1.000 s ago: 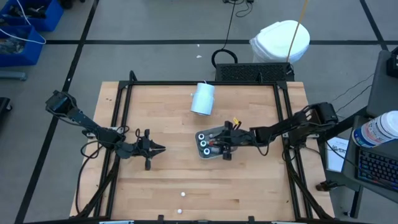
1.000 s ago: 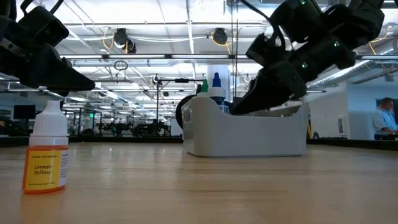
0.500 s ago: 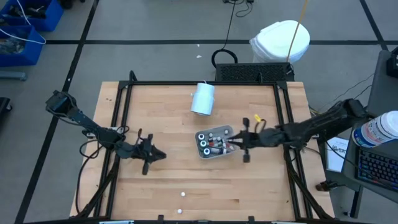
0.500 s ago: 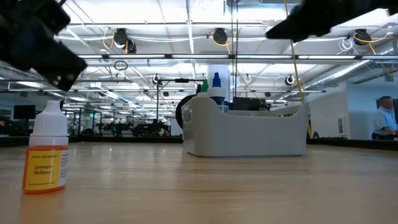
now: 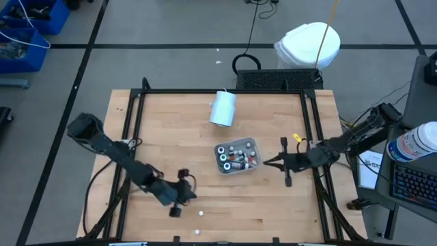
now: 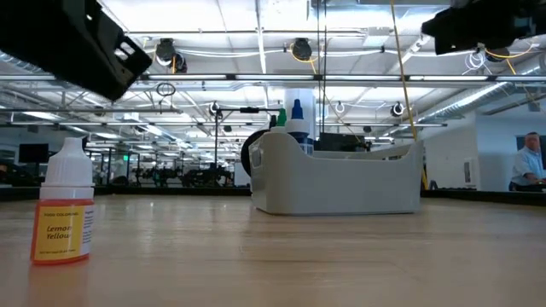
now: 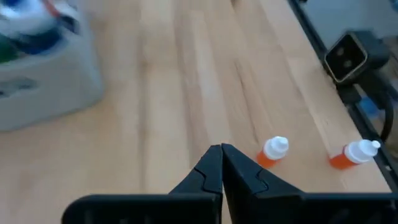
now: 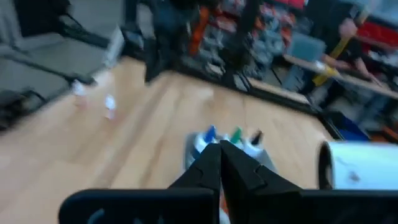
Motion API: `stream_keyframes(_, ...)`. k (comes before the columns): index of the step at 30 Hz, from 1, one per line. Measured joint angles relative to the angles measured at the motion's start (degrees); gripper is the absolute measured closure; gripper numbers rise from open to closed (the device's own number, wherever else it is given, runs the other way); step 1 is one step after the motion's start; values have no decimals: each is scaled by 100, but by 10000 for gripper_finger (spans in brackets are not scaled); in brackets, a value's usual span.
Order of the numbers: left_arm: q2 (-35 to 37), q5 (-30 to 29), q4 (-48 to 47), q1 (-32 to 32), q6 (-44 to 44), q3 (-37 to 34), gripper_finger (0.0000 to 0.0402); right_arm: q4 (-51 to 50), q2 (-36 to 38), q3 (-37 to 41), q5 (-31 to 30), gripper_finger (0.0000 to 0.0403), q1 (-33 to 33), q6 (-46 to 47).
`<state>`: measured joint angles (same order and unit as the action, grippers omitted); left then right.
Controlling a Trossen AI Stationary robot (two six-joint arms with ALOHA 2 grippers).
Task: Pick & Place food coloring
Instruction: Put the small orange food coloring bottle into the gray bin
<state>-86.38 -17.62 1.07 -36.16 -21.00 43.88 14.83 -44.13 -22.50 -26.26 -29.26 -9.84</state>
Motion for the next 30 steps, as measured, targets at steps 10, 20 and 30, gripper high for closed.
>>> stream_keyframes(10, -1288, 586, 196, -245, -80, 775, 248, 762, 1034, 797, 239, 402, -81, -347)
stream_keyframes(20, -1719, 646, 711, -334, -69, 787, 138, 767, 1053, 800, 240, 403, -81, -289)
stream_keyframes(30, -1865, 516, 883, -253, -30, 780, 161, 767, 1048, 800, 238, 403, -81, -287)
